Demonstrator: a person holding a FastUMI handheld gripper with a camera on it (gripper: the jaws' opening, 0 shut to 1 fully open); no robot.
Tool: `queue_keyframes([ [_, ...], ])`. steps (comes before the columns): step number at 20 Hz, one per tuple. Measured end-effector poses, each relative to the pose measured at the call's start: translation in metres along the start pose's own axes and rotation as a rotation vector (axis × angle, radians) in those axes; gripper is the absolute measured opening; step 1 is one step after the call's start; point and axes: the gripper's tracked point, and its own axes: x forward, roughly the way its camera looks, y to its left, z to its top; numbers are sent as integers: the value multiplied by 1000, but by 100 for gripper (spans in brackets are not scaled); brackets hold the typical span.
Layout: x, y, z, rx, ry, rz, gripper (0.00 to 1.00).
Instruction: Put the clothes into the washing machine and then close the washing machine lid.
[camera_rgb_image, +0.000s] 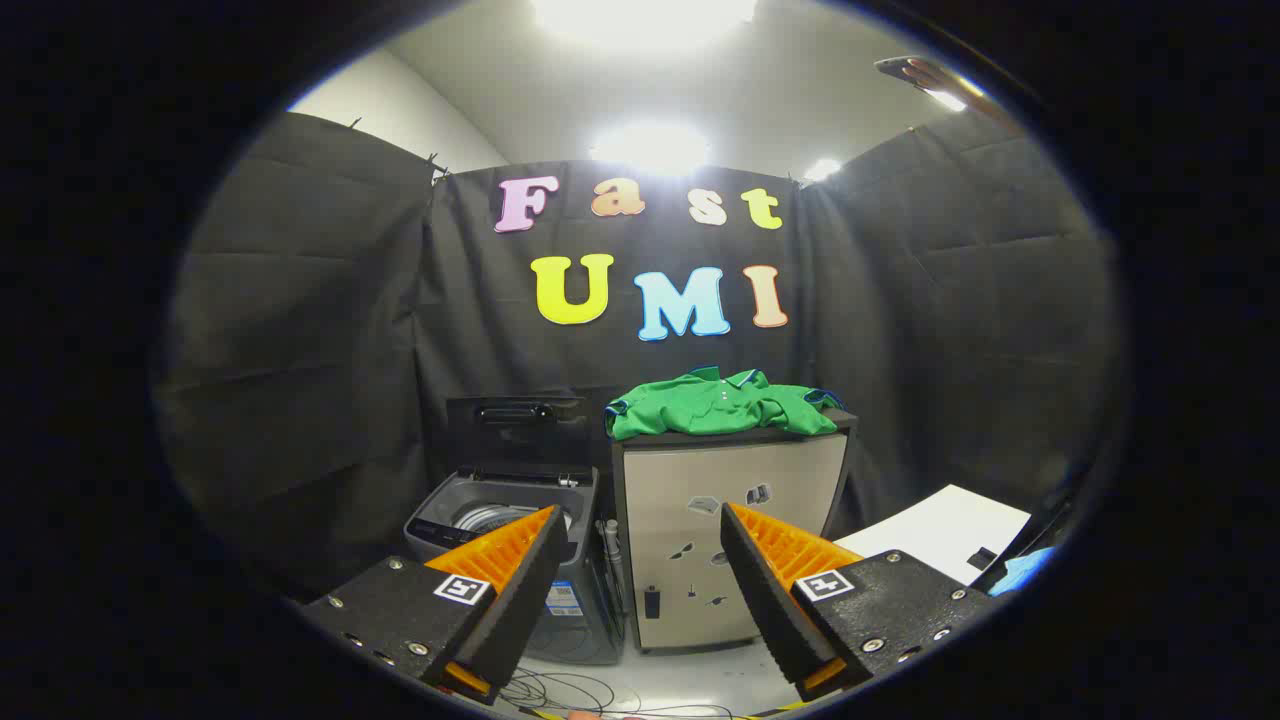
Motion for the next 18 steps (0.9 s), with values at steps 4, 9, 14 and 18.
queue_keyframes([
  [4,-3,-2,0,-3,1,-1,95],
  [9,-3,-3,4,-15,-4,-6,95],
  [14,-6,-3,11,-4,-19,-8,95],
  [18,-6,-5,11,-11,-18,-10,95],
])
